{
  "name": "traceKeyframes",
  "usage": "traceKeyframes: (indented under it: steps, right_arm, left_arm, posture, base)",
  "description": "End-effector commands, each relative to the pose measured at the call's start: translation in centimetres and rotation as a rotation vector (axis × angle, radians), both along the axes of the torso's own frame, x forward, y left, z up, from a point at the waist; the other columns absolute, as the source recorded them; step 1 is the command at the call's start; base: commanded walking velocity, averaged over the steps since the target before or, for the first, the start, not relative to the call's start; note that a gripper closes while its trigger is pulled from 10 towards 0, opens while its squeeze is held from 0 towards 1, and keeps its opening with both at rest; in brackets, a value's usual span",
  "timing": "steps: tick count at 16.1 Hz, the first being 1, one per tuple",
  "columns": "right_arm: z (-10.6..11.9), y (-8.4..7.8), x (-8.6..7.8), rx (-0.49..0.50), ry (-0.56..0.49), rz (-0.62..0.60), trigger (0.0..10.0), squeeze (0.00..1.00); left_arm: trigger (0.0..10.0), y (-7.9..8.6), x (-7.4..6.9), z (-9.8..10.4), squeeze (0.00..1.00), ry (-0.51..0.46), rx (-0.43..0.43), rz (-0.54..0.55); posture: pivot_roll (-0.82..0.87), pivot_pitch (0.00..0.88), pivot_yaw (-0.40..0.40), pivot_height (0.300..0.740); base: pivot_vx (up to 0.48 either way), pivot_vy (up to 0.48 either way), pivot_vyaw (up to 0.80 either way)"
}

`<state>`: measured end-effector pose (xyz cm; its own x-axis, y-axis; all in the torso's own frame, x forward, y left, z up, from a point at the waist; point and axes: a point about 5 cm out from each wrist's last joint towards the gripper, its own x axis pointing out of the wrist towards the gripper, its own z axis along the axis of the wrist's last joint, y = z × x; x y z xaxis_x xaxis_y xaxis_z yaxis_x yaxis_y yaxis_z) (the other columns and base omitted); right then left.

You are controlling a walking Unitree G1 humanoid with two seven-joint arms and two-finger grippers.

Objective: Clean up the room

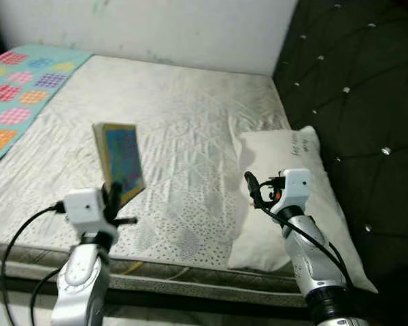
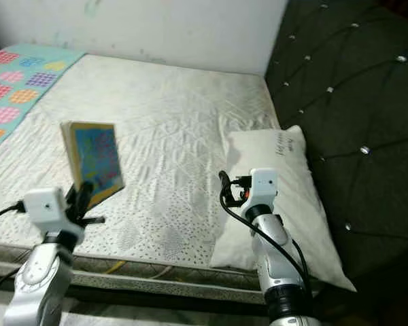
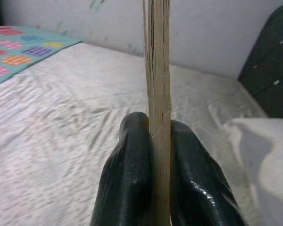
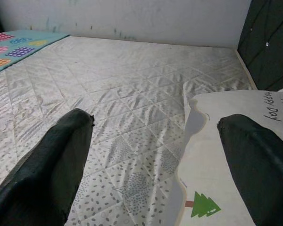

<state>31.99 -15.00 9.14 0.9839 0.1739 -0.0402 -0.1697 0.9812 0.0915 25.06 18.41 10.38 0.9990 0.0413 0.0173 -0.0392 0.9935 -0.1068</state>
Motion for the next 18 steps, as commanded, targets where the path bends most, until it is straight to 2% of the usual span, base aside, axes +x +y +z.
traceKeyframes:
  steps: [1, 3, 5, 7, 9, 10, 12, 15, 16, 18]
  right_arm:
    - [0.2, -1.0, -0.3, -0.006, -0.011, -0.027, 10.0, 0.00]
    - [0.1, -2.9, -1.5, -0.052, -0.010, -0.089, 10.0, 0.00]
    - [-0.1, -5.4, -3.2, -0.111, -0.004, -0.130, 10.0, 0.00]
    - [-0.1, -6.9, -4.7, -0.114, 0.003, -0.127, 10.0, 0.00]
    - [0.0, -7.3, -6.1, -0.103, 0.009, -0.079, 10.0, 0.00]
    - [0.1, -7.2, -6.8, -0.095, 0.015, -0.047, 10.0, 0.00]
    - [-0.3, -8.0, -8.7, -0.154, 0.048, -0.065, 10.0, 0.00]
    - [0.0, -9.4, -8.8, -0.230, 0.060, -0.123, 10.0, 0.00]
    - [0.9, -10.0, -8.7, -0.274, 0.042, -0.130, 10.0, 0.00]
    - [1.5, -9.7, -8.3, -0.315, 0.012, -0.085, 10.0, 0.00]
  left_arm:
    - [10.0, 0.1, 0.0, 1.5, 0.00, -0.075, 0.022, 0.007]
    - [10.0, 2.1, -1.2, 1.1, 0.00, -0.050, 0.046, 0.053]
    - [10.0, 2.9, -2.8, 0.4, 0.00, -0.018, 0.058, 0.072]
    - [10.0, 3.4, -3.9, 0.1, 0.00, -0.002, 0.054, 0.098]
    - [10.0, 3.6, -4.3, 0.0, 0.00, 0.003, 0.045, 0.123]
    - [10.0, 3.6, -4.1, 0.2, 0.00, -0.005, 0.045, 0.123]
    - [10.0, 3.0, -3.0, 0.9, 0.00, -0.044, 0.060, 0.081]
    - [10.0, 2.3, -1.4, 1.9, 0.00, -0.086, 0.062, 0.041]
    - [10.0, 1.5, -0.1, 2.5, 0.00, -0.115, 0.072, -0.026]
    - [10.0, 1.1, 0.6, 2.5, 0.00, -0.113, 0.059, -0.063]
  posture:
    - [-0.02, 0.055, -0.090, 0.740]
    - [-0.03, 0.064, -0.093, 0.740]
    - [-0.04, 0.072, -0.095, 0.740]
    - [-0.05, 0.083, -0.100, 0.740]
    - [-0.05, 0.085, -0.102, 0.740]
    - [-0.06, 0.082, -0.101, 0.740]
    - [-0.08, 0.069, -0.094, 0.740]
    - [-0.11, 0.068, -0.083, 0.740]
    - [-0.13, 0.070, -0.056, 0.740]
    - [-0.16, 0.071, -0.012, 0.740]
  base:
    - [0.000, 0.000, 0.00]
    - [0.000, 0.000, 0.00]
    - [0.000, 0.000, 0.00]
    - [0.000, 0.000, 0.00]
    - [0.000, 0.000, 0.00]
    - [0.000, 0.000, 0.00]
    - [0.000, 0.000, 0.00]
    - [0.000, 0.000, 0.00]
    - [0.000, 0.000, 0.00]
    - [0.000, 0.000, 0.00]
